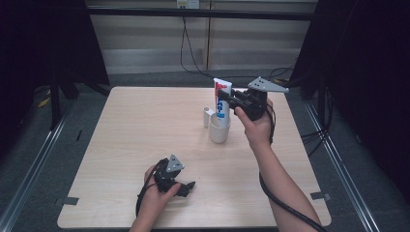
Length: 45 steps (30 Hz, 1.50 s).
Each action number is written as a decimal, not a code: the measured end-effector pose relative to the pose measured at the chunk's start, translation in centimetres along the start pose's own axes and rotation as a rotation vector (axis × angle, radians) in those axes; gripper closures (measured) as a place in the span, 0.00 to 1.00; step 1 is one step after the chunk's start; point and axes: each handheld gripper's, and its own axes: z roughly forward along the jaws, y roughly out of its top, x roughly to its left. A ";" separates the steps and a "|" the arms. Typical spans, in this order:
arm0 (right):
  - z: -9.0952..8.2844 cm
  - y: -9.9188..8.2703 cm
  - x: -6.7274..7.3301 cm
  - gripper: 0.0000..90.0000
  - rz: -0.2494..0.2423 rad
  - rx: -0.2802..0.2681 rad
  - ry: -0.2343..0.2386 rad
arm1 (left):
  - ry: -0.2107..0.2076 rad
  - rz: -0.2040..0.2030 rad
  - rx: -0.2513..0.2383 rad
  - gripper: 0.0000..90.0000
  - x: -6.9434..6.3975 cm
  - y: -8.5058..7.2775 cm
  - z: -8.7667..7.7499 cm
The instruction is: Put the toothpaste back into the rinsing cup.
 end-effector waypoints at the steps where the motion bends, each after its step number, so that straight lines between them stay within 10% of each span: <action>1: 0.1 -0.1 -0.1 0.82 -0.002 0.000 -0.004 | 0.000 0.000 0.000 0.10 0.0 0.0 0.0; 45: 3.4 -4.7 -3.4 0.81 0.009 0.046 -0.122 | -0.010 0.004 0.007 0.10 -0.1 -0.1 -0.1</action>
